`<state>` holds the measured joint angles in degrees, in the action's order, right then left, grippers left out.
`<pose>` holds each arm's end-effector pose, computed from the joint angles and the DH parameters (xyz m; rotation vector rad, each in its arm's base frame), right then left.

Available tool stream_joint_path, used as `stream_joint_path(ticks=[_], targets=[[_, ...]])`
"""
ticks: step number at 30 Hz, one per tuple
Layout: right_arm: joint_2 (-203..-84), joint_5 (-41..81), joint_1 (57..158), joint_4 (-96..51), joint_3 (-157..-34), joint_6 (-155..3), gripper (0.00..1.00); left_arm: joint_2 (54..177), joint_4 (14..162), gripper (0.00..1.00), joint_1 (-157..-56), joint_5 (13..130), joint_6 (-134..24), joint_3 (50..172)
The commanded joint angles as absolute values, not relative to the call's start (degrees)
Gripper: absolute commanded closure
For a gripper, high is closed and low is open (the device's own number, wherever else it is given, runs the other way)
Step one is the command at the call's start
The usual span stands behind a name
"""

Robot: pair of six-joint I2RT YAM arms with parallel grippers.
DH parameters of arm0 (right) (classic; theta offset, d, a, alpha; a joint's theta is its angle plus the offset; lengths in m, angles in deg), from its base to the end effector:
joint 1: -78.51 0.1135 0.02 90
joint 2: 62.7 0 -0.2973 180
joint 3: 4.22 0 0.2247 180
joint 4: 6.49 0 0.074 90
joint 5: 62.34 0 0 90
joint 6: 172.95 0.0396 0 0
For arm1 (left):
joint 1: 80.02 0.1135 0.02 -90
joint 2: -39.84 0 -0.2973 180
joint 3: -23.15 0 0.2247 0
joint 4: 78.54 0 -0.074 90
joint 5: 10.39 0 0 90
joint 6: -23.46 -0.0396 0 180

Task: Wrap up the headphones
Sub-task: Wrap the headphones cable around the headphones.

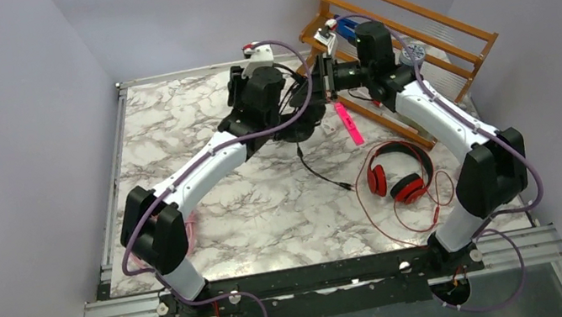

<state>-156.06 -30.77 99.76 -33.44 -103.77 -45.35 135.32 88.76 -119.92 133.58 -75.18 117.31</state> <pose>0.3134 0.1581 0.4009 -0.4730 2.0595 1.6288 0.3024 -0.2111 0.3807 0.0782 1.7329 0.4512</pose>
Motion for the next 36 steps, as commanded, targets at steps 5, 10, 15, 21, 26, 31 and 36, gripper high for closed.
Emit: stream_joint_path(ticks=[5,10,15,21,26,31,36], targets=[[-153.7,-20.7,104.3,-25.2,-106.8,-37.6,0.99,134.2,64.1,1.00,-119.8,127.5,-37.4,130.3],[-152.0,-16.0,104.6,-35.6,-107.4,-47.9,0.91,134.8,58.0,1.00,-117.1,116.6,-29.8,133.8],[-150.9,-15.1,104.6,-46.8,-108.6,-57.0,0.70,133.1,57.1,1.00,-115.3,113.4,-28.0,133.7],[-145.9,-17.9,104.6,-50.1,-104.8,-62.7,0.39,131.3,55.8,1.00,-113.3,113.0,-28.7,134.4],[-141.1,-14.1,104.6,-49.2,-98.8,-66.1,0.19,130.3,54.9,1.00,-111.1,110.7,-28.8,135.4],[-137.0,-10.1,104.6,-39.1,-87.8,-67.7,0.11,130.0,54.1,1.00,-110.1,107.0,-28.4,137.1],[-132.9,-8.0,104.6,-25.5,-76.4,-69.6,0.08,129.7,53.7,1.00,-108.8,103.8,-27.2,138.4]])
